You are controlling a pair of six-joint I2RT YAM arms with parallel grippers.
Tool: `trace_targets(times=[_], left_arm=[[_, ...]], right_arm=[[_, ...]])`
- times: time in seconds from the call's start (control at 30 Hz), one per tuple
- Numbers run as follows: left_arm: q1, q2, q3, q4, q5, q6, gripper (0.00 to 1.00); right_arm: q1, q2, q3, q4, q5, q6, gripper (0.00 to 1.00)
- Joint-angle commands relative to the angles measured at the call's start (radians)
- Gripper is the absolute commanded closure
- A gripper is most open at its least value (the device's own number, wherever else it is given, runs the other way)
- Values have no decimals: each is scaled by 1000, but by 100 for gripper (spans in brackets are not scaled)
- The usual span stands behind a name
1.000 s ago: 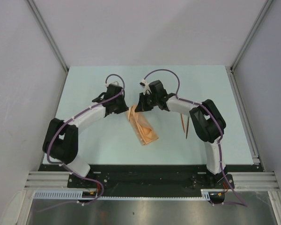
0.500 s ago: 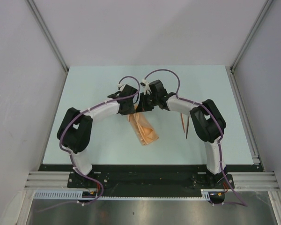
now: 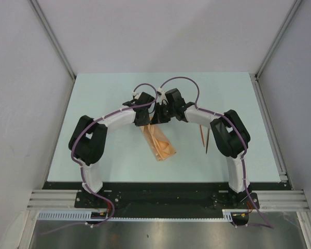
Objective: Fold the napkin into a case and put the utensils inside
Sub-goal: Grasp the top corner of the smaller rectangle folded napkin from the folded napkin.
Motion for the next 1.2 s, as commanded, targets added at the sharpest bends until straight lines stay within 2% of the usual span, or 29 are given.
trace_targets(times=[0.0, 0.07, 0.23, 0.4, 0.67, 1.03, 1.17], left_arm=[[3, 5, 58, -9, -32, 15, 93], [3, 1, 60, -7, -37, 20, 100], [3, -44, 21, 19, -34, 21, 100], [5, -122, -75, 122, -14, 24, 100], [3, -165, -153, 211, 69, -31, 100], [3, -202, -212, 289, 82, -43, 100], [3, -187, -198, 284, 91, -37, 100]], right_arm=[[-2, -13, 39, -15, -3, 13, 100], [-2, -11, 39, -13, -1, 13, 100], [0, -5, 41, -12, -1, 14, 100], [18, 41, 79, -47, 6, 6, 100], [36, 96, 116, -46, 10, 37, 100], [47, 181, 160, -53, 14, 40, 100], [59, 237, 212, -58, -35, 33, 100]])
